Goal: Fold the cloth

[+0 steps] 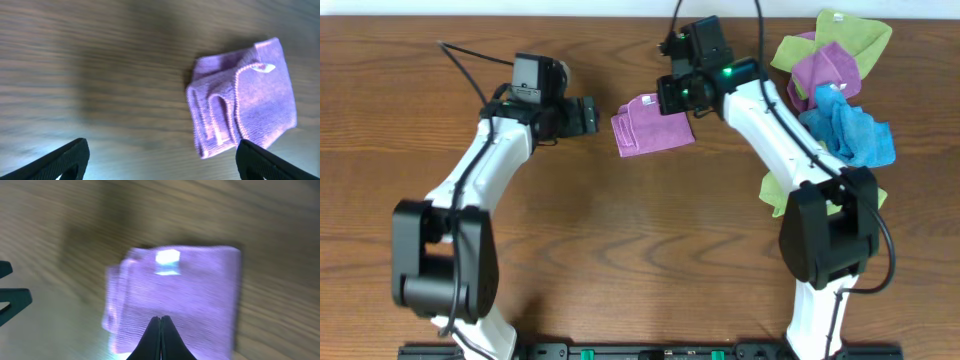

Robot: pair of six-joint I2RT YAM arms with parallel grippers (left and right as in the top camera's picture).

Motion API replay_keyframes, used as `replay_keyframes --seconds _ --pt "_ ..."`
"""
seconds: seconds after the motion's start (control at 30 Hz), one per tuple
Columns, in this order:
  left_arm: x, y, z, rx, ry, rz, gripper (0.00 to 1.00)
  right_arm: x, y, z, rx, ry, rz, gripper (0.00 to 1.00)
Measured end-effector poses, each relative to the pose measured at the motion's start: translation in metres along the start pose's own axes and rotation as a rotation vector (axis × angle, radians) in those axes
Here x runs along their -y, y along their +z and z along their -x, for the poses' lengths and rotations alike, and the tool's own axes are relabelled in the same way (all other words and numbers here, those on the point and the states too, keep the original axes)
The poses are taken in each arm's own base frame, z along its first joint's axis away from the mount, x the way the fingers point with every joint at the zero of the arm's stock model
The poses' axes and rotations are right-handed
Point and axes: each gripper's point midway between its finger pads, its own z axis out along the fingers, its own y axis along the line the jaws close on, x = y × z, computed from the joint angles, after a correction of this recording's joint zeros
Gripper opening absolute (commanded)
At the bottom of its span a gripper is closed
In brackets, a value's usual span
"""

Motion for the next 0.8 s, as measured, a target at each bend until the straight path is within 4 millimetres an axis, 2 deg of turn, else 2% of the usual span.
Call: replay_keyframes --seconds 0.17,0.33,0.67,0.8 --pt "0.016 0.025 -0.010 -0.053 -0.004 -0.142 0.95 0.031 0.005 -0.011 -0.049 0.055 -0.050 0.01" --pt "0.024 0.047 -0.028 -0.132 -0.047 -0.248 0.95 0.041 0.021 -0.024 -0.096 0.070 -0.066 0.01" --pt "0.038 0.064 -0.033 -0.161 -0.082 -0.381 0.95 0.058 0.046 -0.045 -0.159 0.116 -0.114 0.01" --pt "0.045 0.067 -0.033 -0.165 -0.083 -0.442 0.95 0.066 0.049 -0.049 -0.170 0.141 -0.133 0.01"
